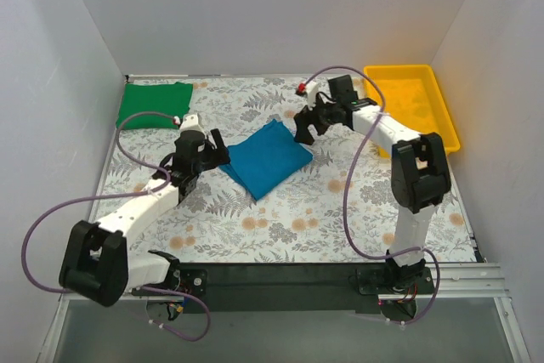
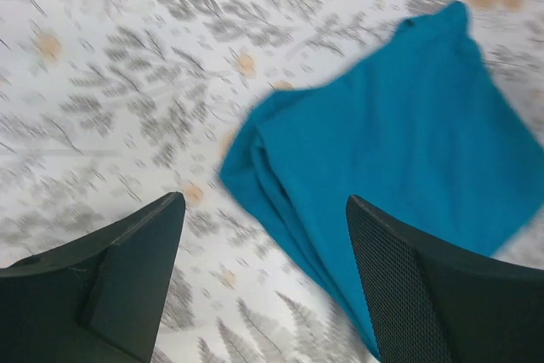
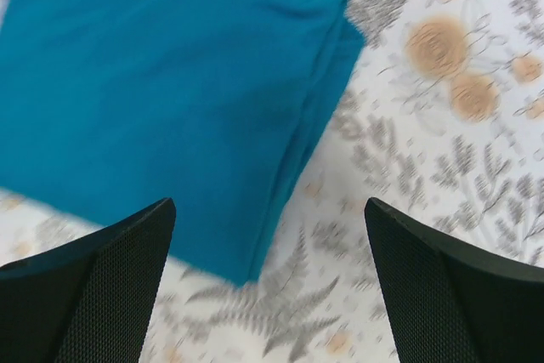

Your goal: Fold and stack the t-shirts

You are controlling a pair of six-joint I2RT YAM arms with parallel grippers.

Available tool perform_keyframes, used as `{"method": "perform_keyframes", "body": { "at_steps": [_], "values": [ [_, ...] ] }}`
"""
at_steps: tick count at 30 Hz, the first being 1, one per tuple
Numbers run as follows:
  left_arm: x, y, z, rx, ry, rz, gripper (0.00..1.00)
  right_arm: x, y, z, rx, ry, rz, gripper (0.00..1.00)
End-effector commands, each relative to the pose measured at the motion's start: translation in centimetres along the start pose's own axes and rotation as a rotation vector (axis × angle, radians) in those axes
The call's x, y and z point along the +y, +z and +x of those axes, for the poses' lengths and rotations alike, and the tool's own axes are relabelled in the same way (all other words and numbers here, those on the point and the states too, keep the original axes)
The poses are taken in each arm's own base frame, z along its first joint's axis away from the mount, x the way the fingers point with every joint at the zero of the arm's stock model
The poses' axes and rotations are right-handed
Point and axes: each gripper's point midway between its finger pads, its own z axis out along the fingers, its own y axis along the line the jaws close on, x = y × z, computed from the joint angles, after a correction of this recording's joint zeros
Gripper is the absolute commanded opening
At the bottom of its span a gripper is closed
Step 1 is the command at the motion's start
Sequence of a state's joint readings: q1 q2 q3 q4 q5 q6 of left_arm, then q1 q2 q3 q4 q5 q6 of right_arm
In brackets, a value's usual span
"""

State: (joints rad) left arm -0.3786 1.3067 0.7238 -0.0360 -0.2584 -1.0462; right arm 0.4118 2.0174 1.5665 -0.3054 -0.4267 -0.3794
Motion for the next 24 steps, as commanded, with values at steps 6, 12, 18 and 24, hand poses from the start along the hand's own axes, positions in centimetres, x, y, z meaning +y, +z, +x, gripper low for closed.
{"method": "perform_keyframes", "body": {
  "at_steps": [6,12,18,24],
  "values": [
    [-6.0,-4.8,7.3,0.304,-0.584,0.334,0.83,9.8,-8.8,2.5,-0.184,-0.016,-0.408,0.97],
    [-4.7,-1.3,9.9,0.388,-0.68,0.148,0.88,9.5,-11.4,4.5,-0.233,-0.002,-0.396,0.97],
    [-2.9,2.0,10.7,0.409,-0.708,-0.062,0.84,8.3,-12.5,5.1,-0.275,0.062,-0.406,0.96],
    [-1.1,4.2,13.6,0.521,-0.662,-0.27,0.77,7.8,-12.7,5.3,-0.284,0.084,-0.41,0.95]
  ]
}}
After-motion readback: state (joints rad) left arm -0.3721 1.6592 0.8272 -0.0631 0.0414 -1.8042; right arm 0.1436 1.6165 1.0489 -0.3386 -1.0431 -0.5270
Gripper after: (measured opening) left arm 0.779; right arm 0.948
